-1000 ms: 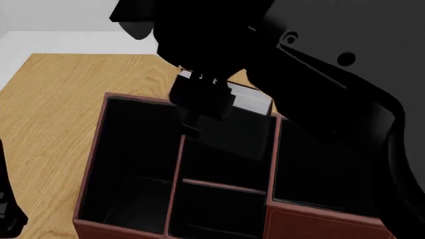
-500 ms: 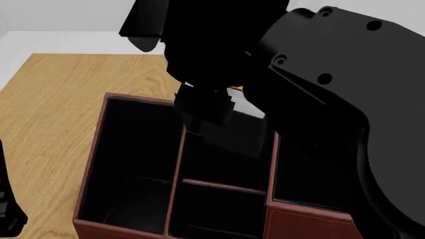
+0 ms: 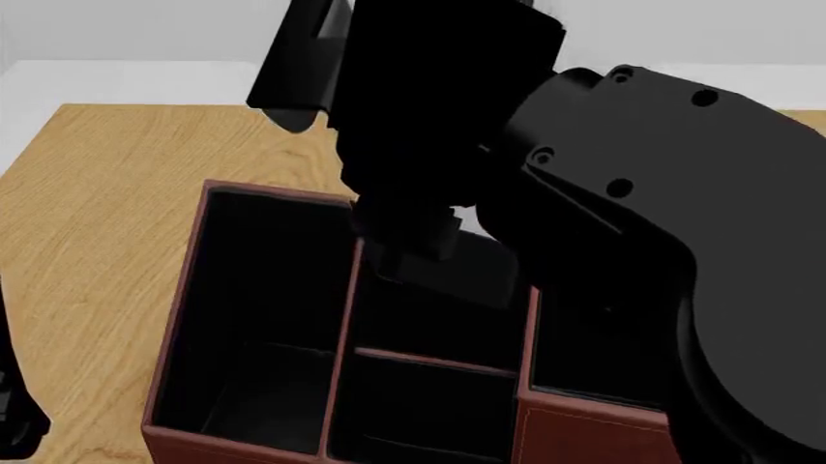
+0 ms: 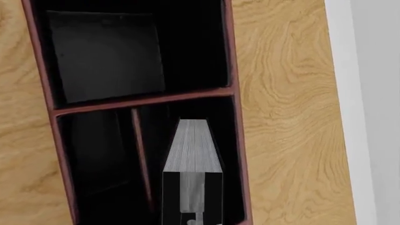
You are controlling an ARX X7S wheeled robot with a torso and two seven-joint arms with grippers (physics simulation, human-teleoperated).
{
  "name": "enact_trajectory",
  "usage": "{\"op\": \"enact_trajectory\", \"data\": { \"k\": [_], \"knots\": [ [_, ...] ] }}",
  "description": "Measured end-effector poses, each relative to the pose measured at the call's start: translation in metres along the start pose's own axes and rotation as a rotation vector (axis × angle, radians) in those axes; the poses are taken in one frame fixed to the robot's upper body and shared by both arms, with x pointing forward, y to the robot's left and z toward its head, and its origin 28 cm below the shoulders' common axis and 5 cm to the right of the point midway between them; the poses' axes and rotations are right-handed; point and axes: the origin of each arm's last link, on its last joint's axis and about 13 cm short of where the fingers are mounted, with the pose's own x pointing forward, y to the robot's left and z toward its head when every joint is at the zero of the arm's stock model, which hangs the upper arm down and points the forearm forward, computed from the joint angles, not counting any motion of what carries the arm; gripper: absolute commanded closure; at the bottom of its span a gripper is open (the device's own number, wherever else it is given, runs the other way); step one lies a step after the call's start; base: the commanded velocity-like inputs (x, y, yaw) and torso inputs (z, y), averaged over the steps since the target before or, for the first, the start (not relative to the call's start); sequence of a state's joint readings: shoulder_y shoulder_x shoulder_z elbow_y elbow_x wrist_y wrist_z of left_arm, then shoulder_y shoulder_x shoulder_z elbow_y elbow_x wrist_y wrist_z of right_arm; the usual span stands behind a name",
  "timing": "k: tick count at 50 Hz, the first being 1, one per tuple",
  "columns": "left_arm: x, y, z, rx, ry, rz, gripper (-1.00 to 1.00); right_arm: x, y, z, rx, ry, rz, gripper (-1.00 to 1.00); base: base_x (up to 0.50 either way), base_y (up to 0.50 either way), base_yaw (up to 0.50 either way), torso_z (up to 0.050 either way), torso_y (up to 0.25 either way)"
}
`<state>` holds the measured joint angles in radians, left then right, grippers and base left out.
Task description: Pick up the book and place it in the front compartment of the caddy.
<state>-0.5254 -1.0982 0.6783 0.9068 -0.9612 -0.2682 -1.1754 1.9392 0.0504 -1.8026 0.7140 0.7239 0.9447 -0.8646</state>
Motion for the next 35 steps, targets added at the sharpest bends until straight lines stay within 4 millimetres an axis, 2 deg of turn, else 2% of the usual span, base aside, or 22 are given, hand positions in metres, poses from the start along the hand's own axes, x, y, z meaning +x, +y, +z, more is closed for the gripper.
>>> {"op": "enact_trajectory", "data": {
  "k": [35],
  "knots": [
    [0.0, 0.002, 0.0, -0.001, -0.002, 0.007, -1.0, 0.035, 0.008, -0.009, -0.037, 0.035, -0.004, 1.0, 0.0, 0.0, 0.0, 0.0, 0.001]
  ]
}}
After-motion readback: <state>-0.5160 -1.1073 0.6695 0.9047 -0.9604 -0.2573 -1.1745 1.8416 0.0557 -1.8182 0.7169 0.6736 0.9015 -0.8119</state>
